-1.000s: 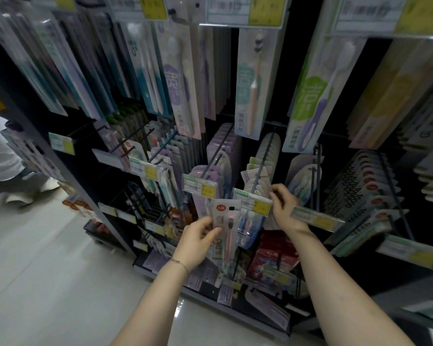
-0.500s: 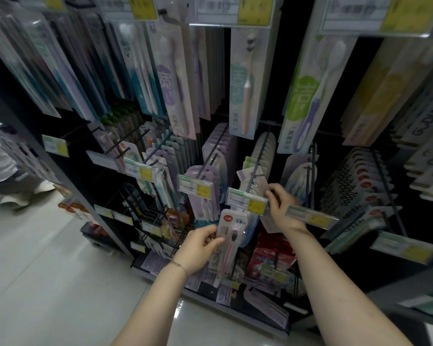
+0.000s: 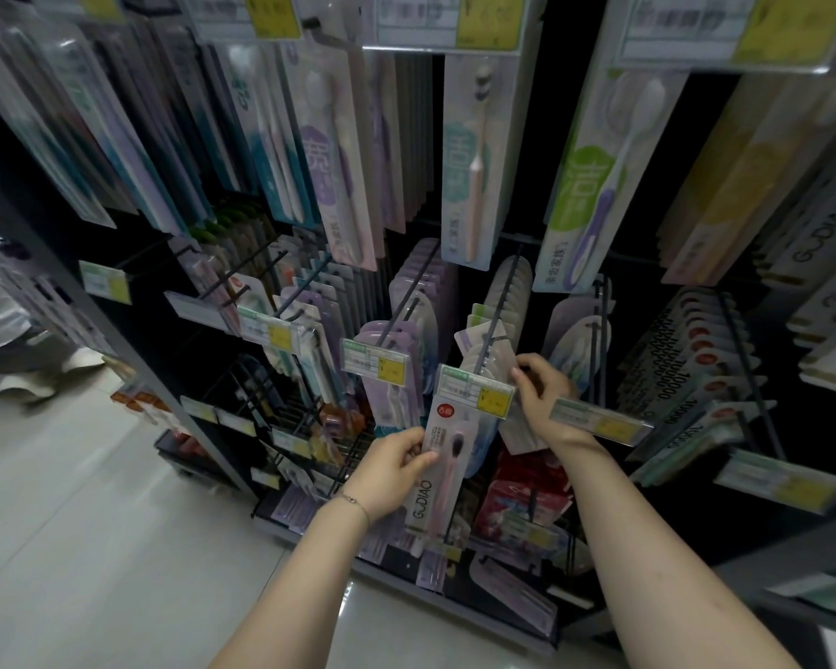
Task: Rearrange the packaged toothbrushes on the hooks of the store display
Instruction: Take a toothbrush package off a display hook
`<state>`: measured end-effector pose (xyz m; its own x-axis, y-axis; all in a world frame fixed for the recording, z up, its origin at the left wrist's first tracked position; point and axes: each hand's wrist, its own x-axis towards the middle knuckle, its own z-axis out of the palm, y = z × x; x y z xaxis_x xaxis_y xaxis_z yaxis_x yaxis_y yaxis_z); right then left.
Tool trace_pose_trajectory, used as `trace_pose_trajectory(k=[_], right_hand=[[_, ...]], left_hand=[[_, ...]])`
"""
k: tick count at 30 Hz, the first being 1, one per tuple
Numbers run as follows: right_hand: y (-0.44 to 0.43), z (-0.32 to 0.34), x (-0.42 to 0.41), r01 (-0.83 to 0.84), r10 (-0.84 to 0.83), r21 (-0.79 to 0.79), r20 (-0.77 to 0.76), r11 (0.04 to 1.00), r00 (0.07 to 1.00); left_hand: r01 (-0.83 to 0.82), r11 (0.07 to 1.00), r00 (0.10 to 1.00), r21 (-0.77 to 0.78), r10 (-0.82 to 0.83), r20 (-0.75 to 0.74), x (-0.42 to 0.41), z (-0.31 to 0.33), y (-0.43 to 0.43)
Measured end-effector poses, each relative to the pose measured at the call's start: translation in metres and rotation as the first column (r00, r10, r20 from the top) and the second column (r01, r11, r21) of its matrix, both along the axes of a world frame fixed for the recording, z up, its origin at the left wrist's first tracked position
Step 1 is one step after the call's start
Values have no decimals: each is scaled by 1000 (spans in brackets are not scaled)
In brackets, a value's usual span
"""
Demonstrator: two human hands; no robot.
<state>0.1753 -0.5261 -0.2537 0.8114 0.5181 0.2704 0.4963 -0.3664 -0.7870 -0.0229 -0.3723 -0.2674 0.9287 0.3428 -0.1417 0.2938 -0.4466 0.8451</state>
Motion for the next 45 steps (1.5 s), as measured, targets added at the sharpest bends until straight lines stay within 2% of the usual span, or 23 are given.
trace_pose_trajectory(k=[7, 24, 45], right_hand=[[1, 0, 4, -19, 19, 21, 5, 1000, 1000], [6, 5, 5, 4, 3, -85, 83, 996, 997], [4, 15, 1, -2, -6, -172, -43, 985, 999]], left_hand=[[0, 999, 1000, -52, 1, 8, 7, 6, -2], [-9, 997, 999, -75, 11, 37, 15, 2, -1], [3, 993, 998, -122, 5, 66, 18, 0, -4]])
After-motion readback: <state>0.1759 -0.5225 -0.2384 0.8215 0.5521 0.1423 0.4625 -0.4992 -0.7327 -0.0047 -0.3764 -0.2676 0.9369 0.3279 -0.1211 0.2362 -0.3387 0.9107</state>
